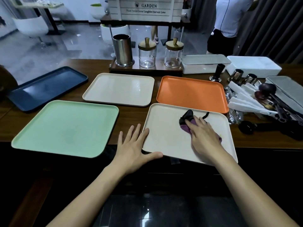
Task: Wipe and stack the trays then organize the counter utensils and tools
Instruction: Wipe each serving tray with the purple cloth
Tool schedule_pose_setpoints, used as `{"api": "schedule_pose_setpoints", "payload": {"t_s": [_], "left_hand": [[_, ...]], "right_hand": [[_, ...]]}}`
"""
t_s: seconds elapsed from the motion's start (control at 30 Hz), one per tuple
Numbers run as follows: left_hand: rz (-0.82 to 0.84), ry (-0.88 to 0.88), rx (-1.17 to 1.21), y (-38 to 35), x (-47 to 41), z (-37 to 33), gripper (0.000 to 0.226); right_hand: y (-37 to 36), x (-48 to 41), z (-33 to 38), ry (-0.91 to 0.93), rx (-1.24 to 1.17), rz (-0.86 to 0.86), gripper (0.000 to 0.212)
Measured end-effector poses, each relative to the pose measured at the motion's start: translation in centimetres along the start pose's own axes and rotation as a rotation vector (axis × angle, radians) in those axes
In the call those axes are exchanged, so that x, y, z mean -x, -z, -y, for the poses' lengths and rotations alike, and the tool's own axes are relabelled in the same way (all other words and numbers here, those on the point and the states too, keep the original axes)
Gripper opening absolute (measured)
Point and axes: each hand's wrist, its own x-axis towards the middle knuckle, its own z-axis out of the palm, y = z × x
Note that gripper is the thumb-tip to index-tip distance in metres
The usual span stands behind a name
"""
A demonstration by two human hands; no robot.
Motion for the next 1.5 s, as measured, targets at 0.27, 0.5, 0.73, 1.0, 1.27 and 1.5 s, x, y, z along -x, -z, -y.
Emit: {"api": "schedule_pose_setpoints", "payload": {"t_s": [0.27,0.5,0.73,1.0,1.27,1.5], "left_hand": [[-0.041,0.005,-0.026,-0.3,-0.1,-0.1,0.129],[-0.049,0.009,-0.007,-0.4,0.1,-0.1,0.132],[-0.037,-0.006,-0.027,-0.2,0.1,0.0,0.126],[-0.027,-0.024,-0.059,0.3,0.3,-0.3,0.127],[0.056,-0.116,-0.044,1.9,-3.3,-3.3,0.102],[0.106,-0.131,-0.091,1.2,-3.8,-3.0,0.109]], "right_hand": [[-2.1,1.3,9.5,0.280,-0.031,0.064,0.066],[-1.4,4.2,7.6,0.287,-0.017,0.077,0.067],[-0.3,7.5,2.3,0.114,-0.048,-0.004,0.062],[-0.3,8.9,-2.7,-0.082,0.005,-0.086,0.054],[-0.5,8.6,-2.8,-0.075,0.002,-0.078,0.056],[-0.4,6.5,-3.0,-0.049,0.013,-0.084,0.059]]}}
